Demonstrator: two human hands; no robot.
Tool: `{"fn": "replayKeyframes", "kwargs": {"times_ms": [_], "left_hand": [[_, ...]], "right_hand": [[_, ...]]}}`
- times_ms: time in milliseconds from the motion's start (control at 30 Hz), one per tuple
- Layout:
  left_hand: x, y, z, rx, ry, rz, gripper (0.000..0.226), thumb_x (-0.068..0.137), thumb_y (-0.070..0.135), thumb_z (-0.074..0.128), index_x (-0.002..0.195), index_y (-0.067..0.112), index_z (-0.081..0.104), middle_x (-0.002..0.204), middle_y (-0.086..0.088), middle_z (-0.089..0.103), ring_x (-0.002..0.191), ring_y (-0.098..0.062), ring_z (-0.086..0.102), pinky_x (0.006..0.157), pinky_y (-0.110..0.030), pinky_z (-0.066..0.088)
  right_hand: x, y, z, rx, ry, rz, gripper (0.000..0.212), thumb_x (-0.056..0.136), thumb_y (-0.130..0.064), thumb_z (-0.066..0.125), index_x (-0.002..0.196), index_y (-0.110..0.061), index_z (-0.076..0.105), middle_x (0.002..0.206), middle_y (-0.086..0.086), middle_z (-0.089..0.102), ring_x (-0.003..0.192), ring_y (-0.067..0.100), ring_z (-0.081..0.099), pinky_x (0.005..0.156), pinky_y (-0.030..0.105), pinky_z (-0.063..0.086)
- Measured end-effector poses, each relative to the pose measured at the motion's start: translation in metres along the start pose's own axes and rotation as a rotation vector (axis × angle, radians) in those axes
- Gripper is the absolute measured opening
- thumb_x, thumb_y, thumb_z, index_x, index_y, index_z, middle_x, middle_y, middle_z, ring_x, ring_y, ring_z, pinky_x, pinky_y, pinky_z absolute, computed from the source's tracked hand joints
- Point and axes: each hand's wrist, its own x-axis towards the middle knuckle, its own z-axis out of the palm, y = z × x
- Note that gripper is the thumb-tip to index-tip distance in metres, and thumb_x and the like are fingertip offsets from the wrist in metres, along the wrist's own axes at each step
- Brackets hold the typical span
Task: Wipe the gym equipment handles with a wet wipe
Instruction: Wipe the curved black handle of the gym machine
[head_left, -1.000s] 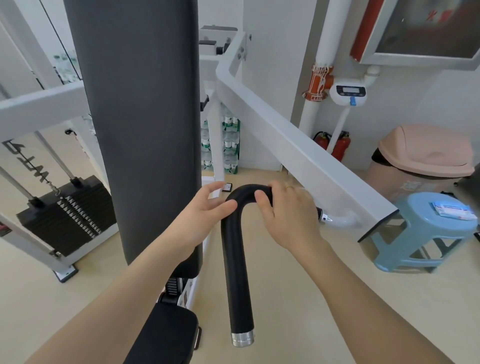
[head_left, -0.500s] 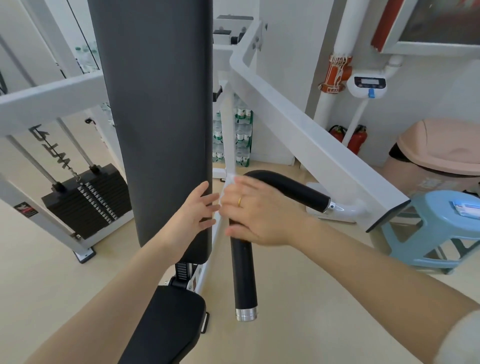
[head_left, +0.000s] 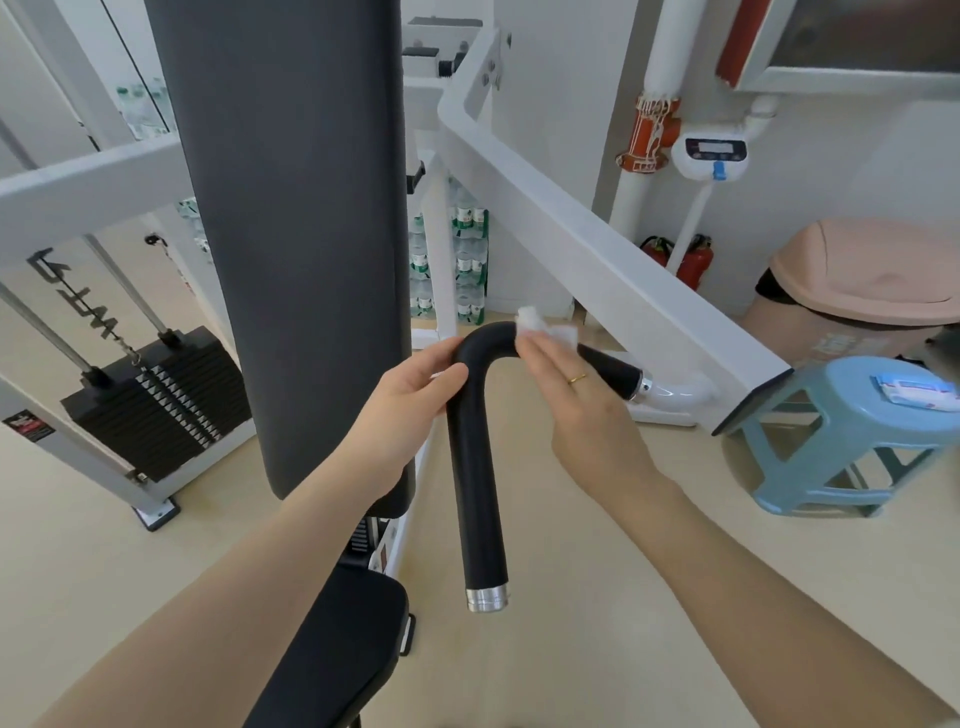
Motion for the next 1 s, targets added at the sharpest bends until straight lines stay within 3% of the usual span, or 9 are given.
{"fn": "replayKeyframes", "kwargs": {"times_ms": [67, 133, 233, 400, 533, 700, 833, 933, 1000], "left_hand": [[0.001, 0.0, -0.002, 0.025, -0.008, 0.008, 0.034, 0.096, 0.016, 0.047, 0.109, 0.045, 0.06, 0.108, 0.017, 0.069, 0.105, -0.004, 0.062, 0.099, -0.029, 0.044], [0.001, 0.0, -0.003, 0.044, -0.006, 0.014, 0.034, 0.096, 0.017, 0.047, 0.108, 0.047, 0.058, 0.106, 0.02, 0.069, 0.105, -0.002, 0.061, 0.101, -0.029, 0.043], [0.0, -0.002, -0.002, 0.03, 0.005, 0.025, 0.033, 0.096, 0.017, 0.048, 0.113, 0.043, 0.058, 0.103, 0.021, 0.069, 0.101, 0.002, 0.061, 0.097, -0.024, 0.043], [-0.005, -0.001, -0.004, 0.047, -0.01, 0.034, 0.038, 0.093, 0.016, 0.054, 0.112, 0.048, 0.054, 0.118, 0.009, 0.063, 0.106, -0.002, 0.057, 0.099, -0.026, 0.039], [-0.007, -0.006, -0.007, 0.097, -0.02, 0.007, 0.038, 0.093, 0.027, 0.053, 0.113, 0.058, 0.046, 0.131, 0.006, 0.052, 0.116, -0.003, 0.049, 0.108, -0.033, 0.032], [-0.005, -0.013, -0.008, 0.068, -0.015, 0.002, 0.039, 0.091, 0.03, 0.055, 0.125, 0.047, 0.045, 0.131, 0.011, 0.053, 0.117, -0.007, 0.052, 0.109, -0.041, 0.035], [-0.005, -0.019, -0.005, -0.091, 0.062, -0.076, 0.055, 0.082, 0.034, 0.065, 0.13, 0.036, 0.037, 0.134, -0.001, 0.051, 0.116, -0.019, 0.055, 0.105, -0.046, 0.04], [-0.004, -0.021, -0.004, -0.15, 0.07, -0.142, 0.066, 0.086, 0.029, 0.063, 0.142, 0.029, 0.029, 0.135, -0.002, 0.053, 0.114, -0.017, 0.057, 0.102, -0.042, 0.045], [-0.005, -0.02, -0.004, -0.161, 0.011, -0.144, 0.038, 0.09, 0.026, 0.058, 0.126, 0.017, 0.055, 0.114, -0.005, 0.067, 0.103, -0.018, 0.064, 0.098, -0.042, 0.048]], "right_hand": [[-0.016, -0.018, 0.008, 0.149, -0.062, 0.044, 0.056, 0.079, 0.012, 0.027, 0.127, 0.001, 0.053, 0.131, 0.016, 0.055, 0.12, 0.017, 0.044, 0.103, 0.02, 0.03], [-0.021, -0.035, 0.011, 0.466, -0.062, 0.464, 0.051, 0.087, 0.01, 0.03, 0.131, -0.01, 0.05, 0.136, 0.006, 0.051, 0.122, 0.012, 0.044, 0.1, 0.011, 0.03], [0.004, -0.035, 0.017, 1.229, -0.045, 1.144, 0.038, 0.085, -0.008, 0.046, 0.122, -0.013, 0.054, 0.133, 0.011, 0.052, 0.117, 0.024, 0.05, 0.101, 0.03, 0.038], [0.028, -0.04, 0.008, 1.992, 0.174, 1.302, 0.042, 0.086, 0.012, 0.026, 0.117, 0.0, 0.052, 0.133, 0.023, 0.05, 0.124, 0.035, 0.048, 0.108, 0.045, 0.035], [0.019, -0.046, 0.006, 1.839, -0.228, 1.151, 0.05, 0.09, 0.009, 0.027, 0.129, -0.011, 0.051, 0.123, 0.018, 0.059, 0.109, 0.026, 0.058, 0.094, 0.04, 0.047], [0.037, -0.039, 0.015, 2.199, 0.1, 1.244, 0.036, 0.09, 0.012, 0.023, 0.107, 0.003, 0.054, 0.093, 0.016, 0.061, 0.089, 0.024, 0.064, 0.085, 0.034, 0.054], [0.016, -0.04, 0.006, 1.767, -0.415, 0.93, 0.056, 0.087, 0.015, 0.024, 0.134, -0.008, 0.045, 0.127, 0.016, 0.058, 0.115, 0.027, 0.057, 0.091, 0.036, 0.049], [0.012, -0.033, -0.005, 1.755, -0.432, 0.909, 0.065, 0.08, 0.021, 0.023, 0.135, -0.007, 0.044, 0.132, 0.012, 0.056, 0.121, 0.024, 0.054, 0.098, 0.035, 0.046], [0.001, -0.033, -0.011, 1.703, -0.506, 0.921, 0.068, 0.076, 0.023, 0.025, 0.132, -0.009, 0.048, 0.128, 0.01, 0.059, 0.118, 0.022, 0.056, 0.098, 0.034, 0.047]]}}
